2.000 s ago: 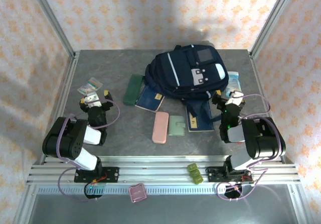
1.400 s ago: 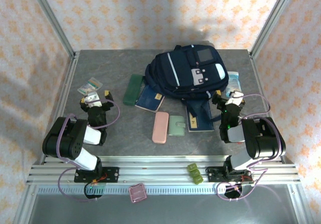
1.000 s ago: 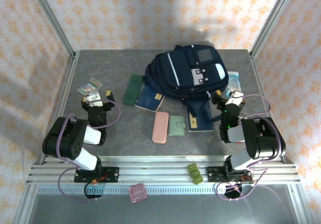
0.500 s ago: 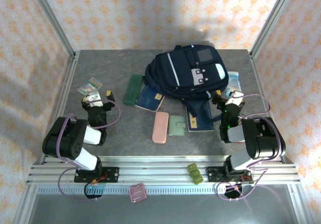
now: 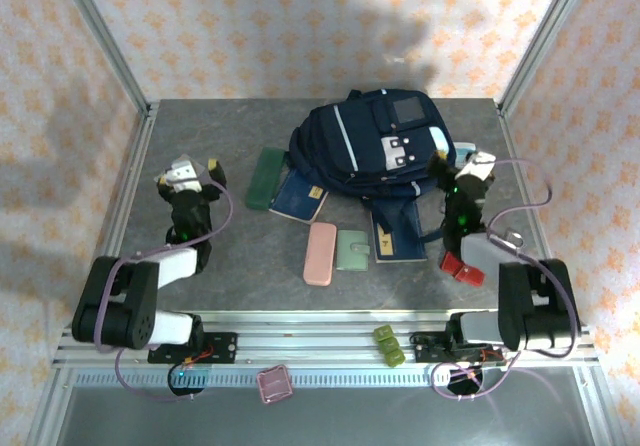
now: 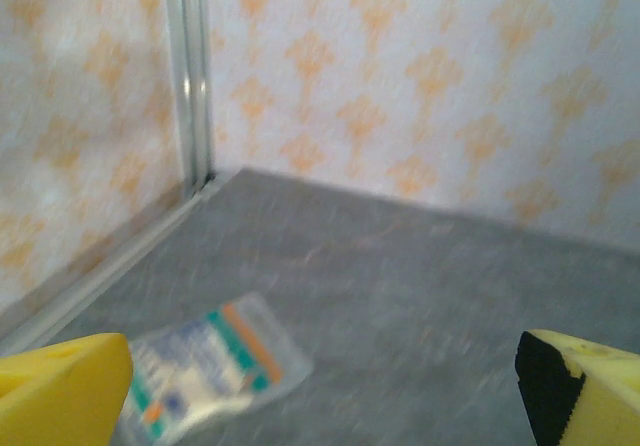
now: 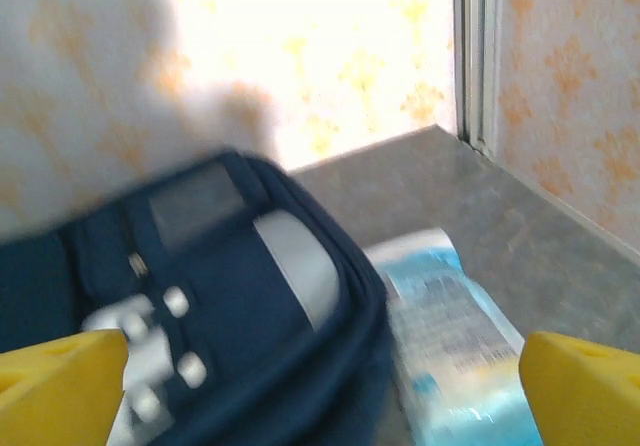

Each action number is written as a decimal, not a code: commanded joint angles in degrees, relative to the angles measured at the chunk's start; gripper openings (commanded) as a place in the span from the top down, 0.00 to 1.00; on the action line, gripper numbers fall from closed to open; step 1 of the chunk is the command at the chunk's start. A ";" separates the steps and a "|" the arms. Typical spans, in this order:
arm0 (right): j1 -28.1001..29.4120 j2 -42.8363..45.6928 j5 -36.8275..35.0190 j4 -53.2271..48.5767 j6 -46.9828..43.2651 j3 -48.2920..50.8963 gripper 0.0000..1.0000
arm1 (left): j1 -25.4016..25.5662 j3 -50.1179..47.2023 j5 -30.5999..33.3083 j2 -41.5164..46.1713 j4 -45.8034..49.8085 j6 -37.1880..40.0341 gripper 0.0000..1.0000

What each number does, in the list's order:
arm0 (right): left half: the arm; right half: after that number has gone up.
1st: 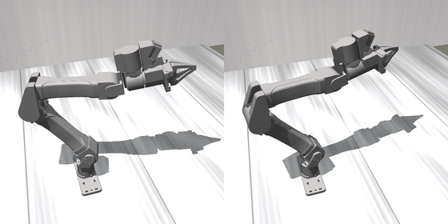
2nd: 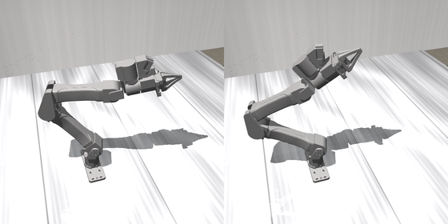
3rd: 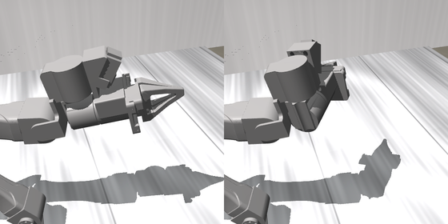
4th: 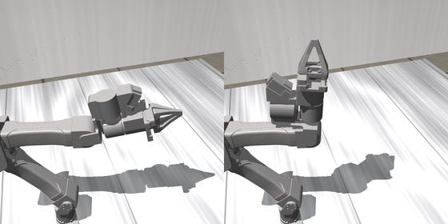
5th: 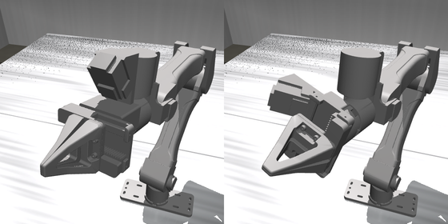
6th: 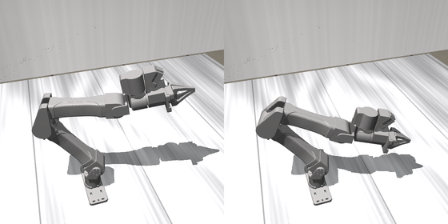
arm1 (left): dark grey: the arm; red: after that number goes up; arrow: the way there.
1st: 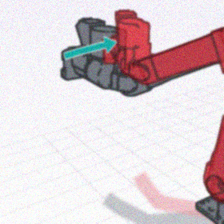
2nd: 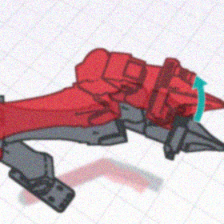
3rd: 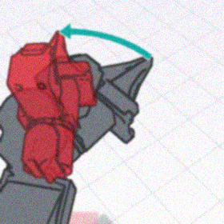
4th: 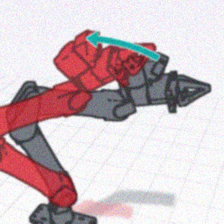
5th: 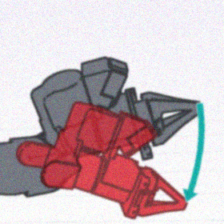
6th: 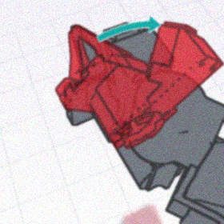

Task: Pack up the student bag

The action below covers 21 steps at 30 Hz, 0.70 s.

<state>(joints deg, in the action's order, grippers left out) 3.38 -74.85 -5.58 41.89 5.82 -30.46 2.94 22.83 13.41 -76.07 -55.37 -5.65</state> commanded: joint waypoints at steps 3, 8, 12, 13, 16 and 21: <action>-1.87 -1.17 11.72 -29.13 21.87 -14.68 0.12 | -1.69 6.08 -14.52 4.63 16.39 -30.82 0.01; -1.22 -7.49 24.66 -34.82 24.44 -20.70 0.35 | 0.15 13.63 -34.57 -3.07 24.14 -36.98 0.50; 1.70 -12.47 26.26 -38.50 25.43 -23.12 0.34 | 10.32 20.19 -34.19 -9.04 33.30 -34.46 0.50; 2.33 -13.46 26.31 -38.80 25.56 -23.30 0.33 | 12.33 20.28 -34.62 -10.29 31.99 -34.78 0.49; 4.37 -16.02 26.08 -38.96 25.65 -23.90 0.35 | 17.74 21.92 -35.80 -15.47 28.27 -37.26 0.48; 5.14 -21.13 25.07 -40.93 28.16 -25.93 0.38 | 23.32 32.36 -31.09 -26.31 38.64 -34.24 0.54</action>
<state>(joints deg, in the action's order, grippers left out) 8.60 -94.04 19.73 3.11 31.77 -53.60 24.93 50.43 -19.42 -98.94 -23.42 -40.60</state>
